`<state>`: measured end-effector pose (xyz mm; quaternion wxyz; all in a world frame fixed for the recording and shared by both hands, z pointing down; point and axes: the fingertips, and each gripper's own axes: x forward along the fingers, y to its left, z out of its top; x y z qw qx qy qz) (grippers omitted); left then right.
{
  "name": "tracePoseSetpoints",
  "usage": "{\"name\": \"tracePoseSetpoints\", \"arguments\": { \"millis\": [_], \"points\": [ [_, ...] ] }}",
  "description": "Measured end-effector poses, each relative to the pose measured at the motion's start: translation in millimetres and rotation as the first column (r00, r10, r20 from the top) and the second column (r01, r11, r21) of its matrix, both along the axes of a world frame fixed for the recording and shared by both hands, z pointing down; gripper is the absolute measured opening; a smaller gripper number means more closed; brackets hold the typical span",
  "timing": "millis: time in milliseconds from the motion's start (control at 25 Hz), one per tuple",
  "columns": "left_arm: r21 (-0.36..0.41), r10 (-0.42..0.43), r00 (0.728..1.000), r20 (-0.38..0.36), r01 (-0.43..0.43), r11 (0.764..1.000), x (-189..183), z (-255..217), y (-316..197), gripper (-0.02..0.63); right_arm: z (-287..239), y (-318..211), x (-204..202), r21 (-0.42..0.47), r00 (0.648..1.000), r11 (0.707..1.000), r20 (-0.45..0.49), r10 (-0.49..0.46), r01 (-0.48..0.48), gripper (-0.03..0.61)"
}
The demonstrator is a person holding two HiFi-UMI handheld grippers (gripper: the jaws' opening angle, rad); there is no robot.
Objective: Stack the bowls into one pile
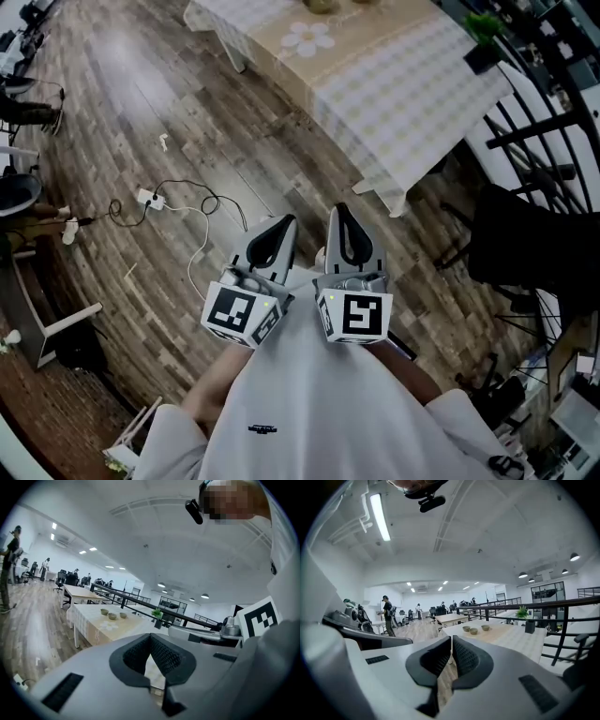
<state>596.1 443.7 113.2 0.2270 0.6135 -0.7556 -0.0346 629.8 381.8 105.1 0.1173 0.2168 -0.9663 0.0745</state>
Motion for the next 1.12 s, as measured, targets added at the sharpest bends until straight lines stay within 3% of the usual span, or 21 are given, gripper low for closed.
{"name": "tracePoseSetpoints", "arguments": {
  "millis": [280, 520, 800, 1120],
  "points": [
    [0.006, -0.055, 0.998, -0.017, 0.055, 0.998, -57, -6, 4, 0.017, 3, 5, -48, 0.005, 0.999, 1.000, -0.041, -0.012, 0.012, 0.038],
    [0.027, -0.035, 0.998, -0.054, 0.036, 0.999, -140, -5, 12, 0.017, -12, 37, -152, 0.044, 1.000, 0.999, 0.018, -0.023, 0.023, 0.038],
    [0.041, -0.029, 0.996, -0.081, 0.032, 0.999, -238, 2, 37, 0.017, -9, 64, -247, 0.080, 1.000, 0.996, -0.018, -0.025, 0.026, 0.038],
    [0.028, 0.026, 0.993, -0.112, -0.023, 0.999, -299, 18, 1, 0.017, 2, 29, -310, 0.071, 0.999, 0.997, -0.037, 0.028, -0.025, 0.038]
  ]
}}
